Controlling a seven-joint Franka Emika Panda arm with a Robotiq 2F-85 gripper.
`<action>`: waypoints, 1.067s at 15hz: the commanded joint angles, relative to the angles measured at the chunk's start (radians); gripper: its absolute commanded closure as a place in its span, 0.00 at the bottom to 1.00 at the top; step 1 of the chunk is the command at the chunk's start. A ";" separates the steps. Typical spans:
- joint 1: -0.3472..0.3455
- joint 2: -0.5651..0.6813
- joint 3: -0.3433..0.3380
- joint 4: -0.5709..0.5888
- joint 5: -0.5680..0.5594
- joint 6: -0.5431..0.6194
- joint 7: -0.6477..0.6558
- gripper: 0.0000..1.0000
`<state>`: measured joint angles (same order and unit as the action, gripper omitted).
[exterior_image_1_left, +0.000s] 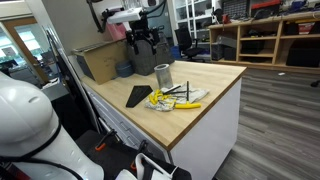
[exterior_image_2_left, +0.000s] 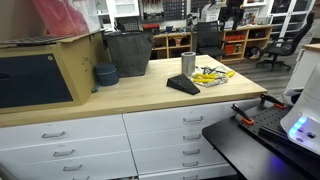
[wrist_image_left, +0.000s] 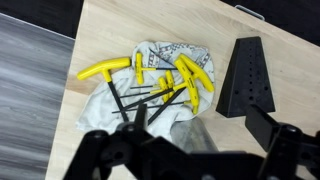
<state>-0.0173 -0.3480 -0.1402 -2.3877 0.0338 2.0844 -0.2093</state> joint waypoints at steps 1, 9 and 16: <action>0.012 0.117 0.023 0.095 0.020 0.012 -0.019 0.00; 0.009 0.294 0.083 0.178 -0.009 0.032 0.015 0.00; 0.007 0.360 0.095 0.148 -0.089 0.088 0.113 0.00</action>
<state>-0.0045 0.0000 -0.0602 -2.2244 -0.0037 2.1274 -0.1615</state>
